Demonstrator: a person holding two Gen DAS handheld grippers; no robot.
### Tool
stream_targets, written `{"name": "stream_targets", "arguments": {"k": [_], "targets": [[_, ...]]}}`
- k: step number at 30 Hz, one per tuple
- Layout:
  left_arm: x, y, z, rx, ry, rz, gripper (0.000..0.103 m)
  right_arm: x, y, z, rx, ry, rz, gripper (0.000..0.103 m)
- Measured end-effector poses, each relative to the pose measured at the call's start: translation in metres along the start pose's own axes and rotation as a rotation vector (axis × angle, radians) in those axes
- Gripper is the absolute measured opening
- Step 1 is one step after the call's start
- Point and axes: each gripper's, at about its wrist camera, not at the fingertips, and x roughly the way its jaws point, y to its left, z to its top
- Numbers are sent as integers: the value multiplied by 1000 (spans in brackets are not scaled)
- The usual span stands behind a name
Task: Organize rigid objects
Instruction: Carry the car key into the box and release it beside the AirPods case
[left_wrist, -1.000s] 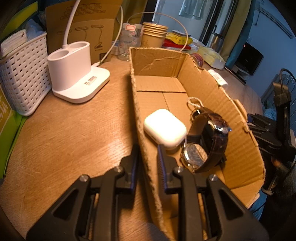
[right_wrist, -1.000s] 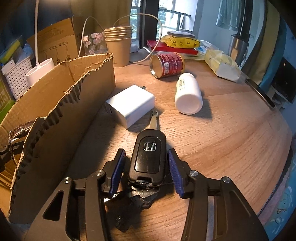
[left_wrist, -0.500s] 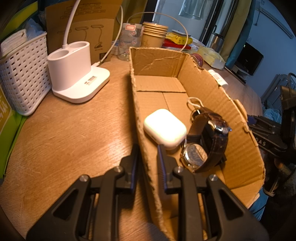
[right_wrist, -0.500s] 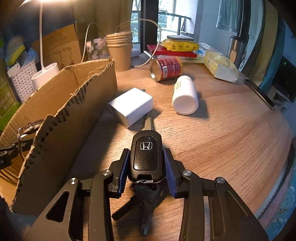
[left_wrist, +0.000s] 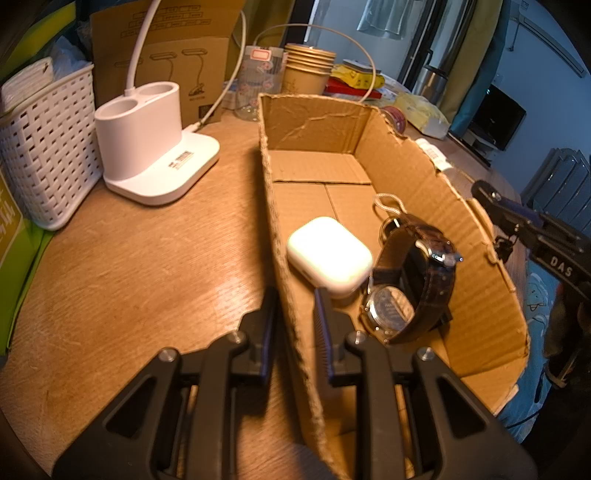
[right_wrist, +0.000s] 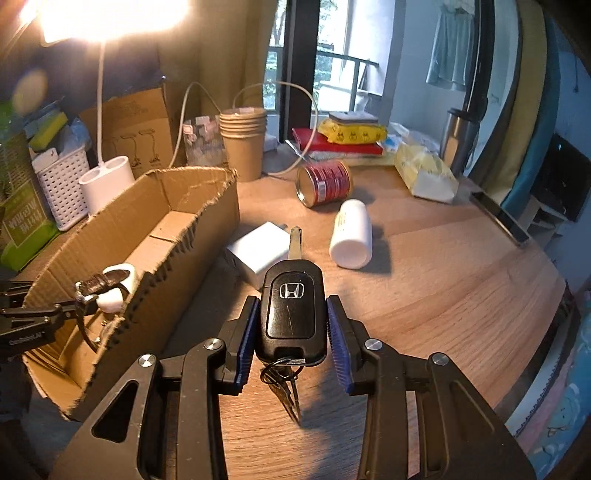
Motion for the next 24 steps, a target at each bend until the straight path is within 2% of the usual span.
{"name": "stream_targets", "arguments": {"k": [16, 24], "targets": [[0, 0, 0, 0, 0, 0, 22, -36, 31, 39, -76, -128, 34, 38], [0, 0, 0, 0, 0, 0, 22, -41, 59, 60, -144, -161, 70, 38]]}}
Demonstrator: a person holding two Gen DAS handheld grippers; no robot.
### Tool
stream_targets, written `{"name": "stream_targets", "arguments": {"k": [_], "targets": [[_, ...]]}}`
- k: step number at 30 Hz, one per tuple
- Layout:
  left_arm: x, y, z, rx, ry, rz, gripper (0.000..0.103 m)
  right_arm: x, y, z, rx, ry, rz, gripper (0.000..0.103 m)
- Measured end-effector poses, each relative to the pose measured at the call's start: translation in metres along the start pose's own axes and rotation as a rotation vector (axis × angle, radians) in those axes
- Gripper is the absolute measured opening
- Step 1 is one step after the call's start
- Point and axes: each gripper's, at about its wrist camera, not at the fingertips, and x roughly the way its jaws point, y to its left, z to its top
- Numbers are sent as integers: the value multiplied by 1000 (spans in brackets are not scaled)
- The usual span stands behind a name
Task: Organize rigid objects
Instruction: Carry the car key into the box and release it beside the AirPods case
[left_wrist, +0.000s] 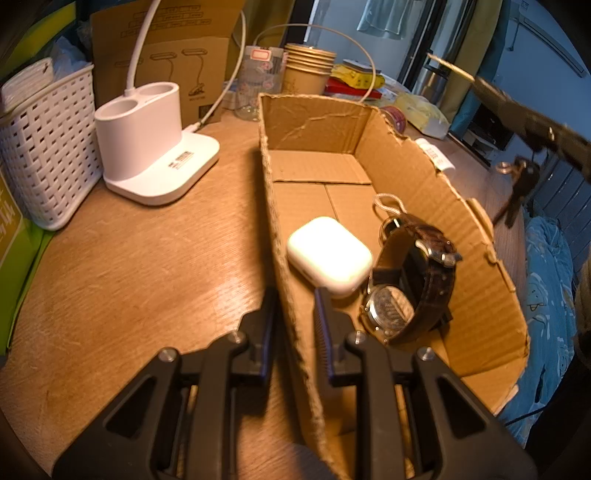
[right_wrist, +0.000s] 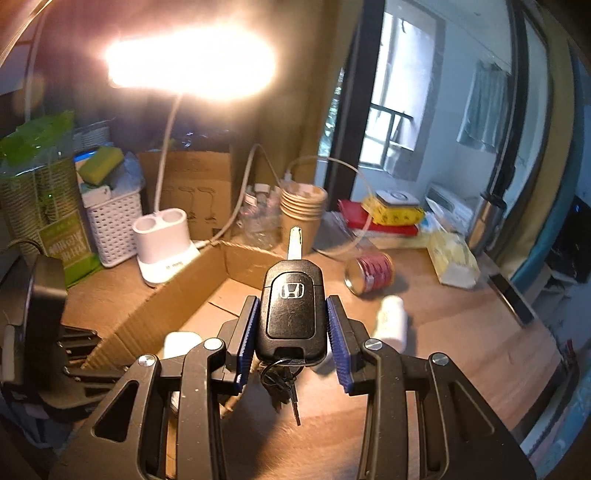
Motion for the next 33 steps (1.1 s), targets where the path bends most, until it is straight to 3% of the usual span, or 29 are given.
{"name": "stream_targets", "arguments": {"k": [14, 33], "targets": [[-1, -2, -1, 0, -1, 1, 22, 20, 36, 15, -57, 10, 76, 38], [-1, -2, -1, 0, 0, 0, 22, 54, 50, 25, -101, 35, 110, 38]]}}
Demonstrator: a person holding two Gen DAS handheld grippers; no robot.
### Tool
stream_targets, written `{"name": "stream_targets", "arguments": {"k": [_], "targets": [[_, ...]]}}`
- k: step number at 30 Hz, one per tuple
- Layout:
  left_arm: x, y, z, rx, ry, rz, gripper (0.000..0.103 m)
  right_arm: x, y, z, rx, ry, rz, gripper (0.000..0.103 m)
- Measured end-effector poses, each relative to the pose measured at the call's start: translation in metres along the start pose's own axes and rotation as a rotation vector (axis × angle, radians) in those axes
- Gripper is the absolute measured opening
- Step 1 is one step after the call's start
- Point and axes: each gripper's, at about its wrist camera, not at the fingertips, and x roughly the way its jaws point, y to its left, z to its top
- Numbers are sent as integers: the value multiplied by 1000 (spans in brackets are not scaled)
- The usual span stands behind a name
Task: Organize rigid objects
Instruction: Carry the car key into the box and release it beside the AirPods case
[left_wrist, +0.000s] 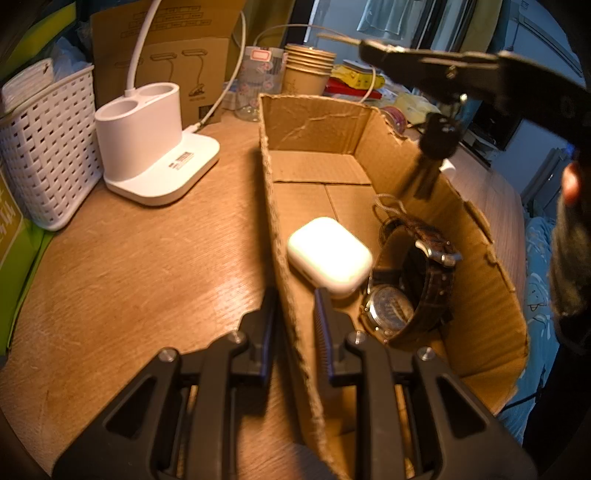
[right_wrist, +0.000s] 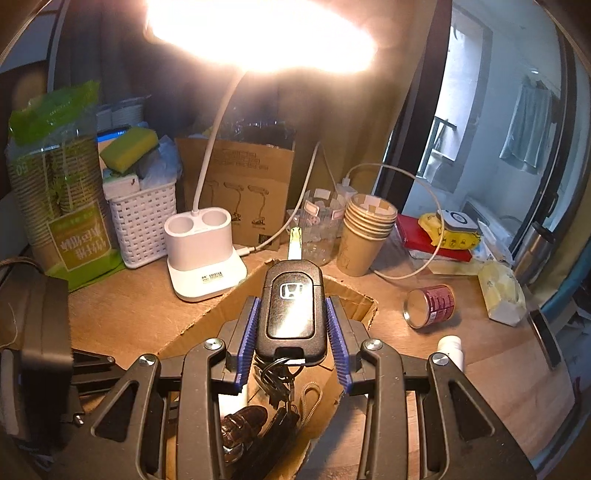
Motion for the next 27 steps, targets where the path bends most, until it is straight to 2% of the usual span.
{"name": "stream_targets", "arguments": {"k": [15, 27], "targets": [[0, 0, 0, 0, 0, 0, 22, 33, 1, -15, -14, 83, 45, 38], [0, -1, 0, 1, 0, 0, 22, 61, 5, -31, -32, 219, 100, 38]]}}
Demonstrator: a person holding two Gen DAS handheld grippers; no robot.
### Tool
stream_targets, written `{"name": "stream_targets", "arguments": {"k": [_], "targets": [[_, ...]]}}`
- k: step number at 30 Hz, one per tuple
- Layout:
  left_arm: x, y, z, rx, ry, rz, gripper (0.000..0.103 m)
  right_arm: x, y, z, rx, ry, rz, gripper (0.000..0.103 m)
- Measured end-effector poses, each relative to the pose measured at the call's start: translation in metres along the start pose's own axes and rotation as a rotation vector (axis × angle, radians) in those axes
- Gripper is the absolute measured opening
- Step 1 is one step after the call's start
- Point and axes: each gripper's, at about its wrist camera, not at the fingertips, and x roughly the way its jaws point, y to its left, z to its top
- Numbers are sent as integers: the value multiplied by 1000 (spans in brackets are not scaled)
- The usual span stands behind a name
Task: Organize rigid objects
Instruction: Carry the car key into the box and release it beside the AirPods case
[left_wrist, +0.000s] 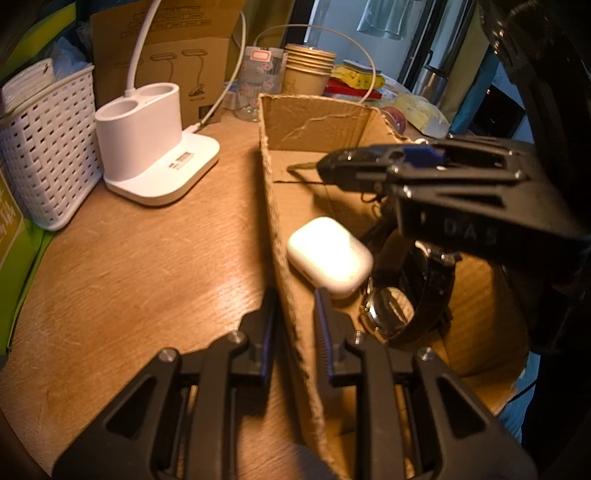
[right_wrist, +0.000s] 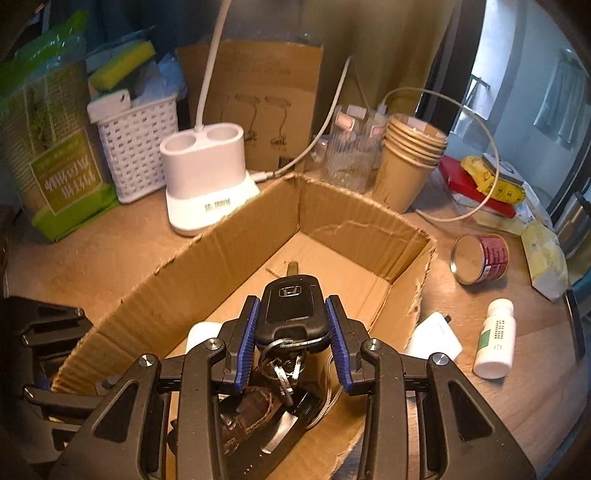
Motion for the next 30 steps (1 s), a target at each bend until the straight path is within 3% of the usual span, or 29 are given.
{"name": "stream_targets", "arguments": {"k": [9, 17, 30], "targets": [[-1, -1, -1, 0, 0, 0, 22, 0, 6, -3, -29, 34, -16, 38], [-1, -1, -1, 1, 0, 1, 22, -5, 3, -7, -14, 28, -12, 50], [-2, -1, -1, 2, -2, 1, 22, -21, -7, -16, 28, -9, -6, 51]]}}
